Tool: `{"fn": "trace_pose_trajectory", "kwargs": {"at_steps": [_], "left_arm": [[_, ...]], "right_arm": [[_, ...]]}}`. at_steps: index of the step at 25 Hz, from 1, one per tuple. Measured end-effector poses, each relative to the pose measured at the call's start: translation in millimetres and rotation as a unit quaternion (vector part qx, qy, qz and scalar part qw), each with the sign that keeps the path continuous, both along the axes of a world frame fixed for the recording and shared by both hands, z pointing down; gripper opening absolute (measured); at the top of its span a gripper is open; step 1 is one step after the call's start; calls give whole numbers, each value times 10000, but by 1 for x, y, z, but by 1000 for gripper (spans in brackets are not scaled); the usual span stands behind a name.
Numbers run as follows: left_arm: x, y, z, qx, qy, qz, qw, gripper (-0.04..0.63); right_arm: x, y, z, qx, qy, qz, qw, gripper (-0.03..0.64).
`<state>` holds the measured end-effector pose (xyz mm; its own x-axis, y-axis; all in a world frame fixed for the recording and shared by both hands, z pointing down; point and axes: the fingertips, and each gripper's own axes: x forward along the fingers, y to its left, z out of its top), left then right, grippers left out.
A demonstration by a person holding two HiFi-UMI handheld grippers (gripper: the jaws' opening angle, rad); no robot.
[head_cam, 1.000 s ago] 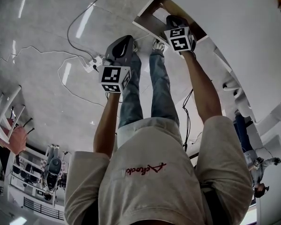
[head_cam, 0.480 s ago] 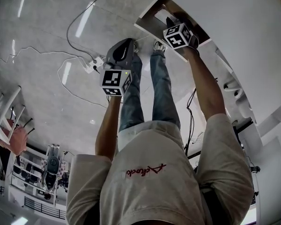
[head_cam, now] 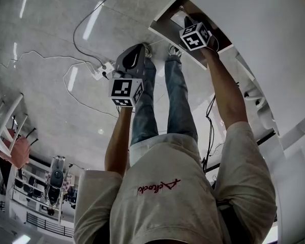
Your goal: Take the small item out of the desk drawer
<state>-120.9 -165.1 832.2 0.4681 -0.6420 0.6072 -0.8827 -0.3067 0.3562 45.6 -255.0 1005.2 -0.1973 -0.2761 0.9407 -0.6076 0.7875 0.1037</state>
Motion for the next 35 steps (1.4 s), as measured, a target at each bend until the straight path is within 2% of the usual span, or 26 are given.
{"fn": "trace_pose_trajectory", "kwargs": {"at_steps": [4,13,25,35], "left_arm": [[-1,0,2,10,0,-19,10000,9],[3,0,-11,99,33,31,9999,9],[21,-9,-56,426,80,128,9990,9],[31,-3,-88,590,19,174,9981,9]], "right_arm": [[-1,0,-3,90,40,-50,9999,18],[-2,7,-28,272,-135,114,9995,12],[1,25,-111,921,-541,389,9935,12],[14,65,-198,1619,-968,702,9795,12]]}}
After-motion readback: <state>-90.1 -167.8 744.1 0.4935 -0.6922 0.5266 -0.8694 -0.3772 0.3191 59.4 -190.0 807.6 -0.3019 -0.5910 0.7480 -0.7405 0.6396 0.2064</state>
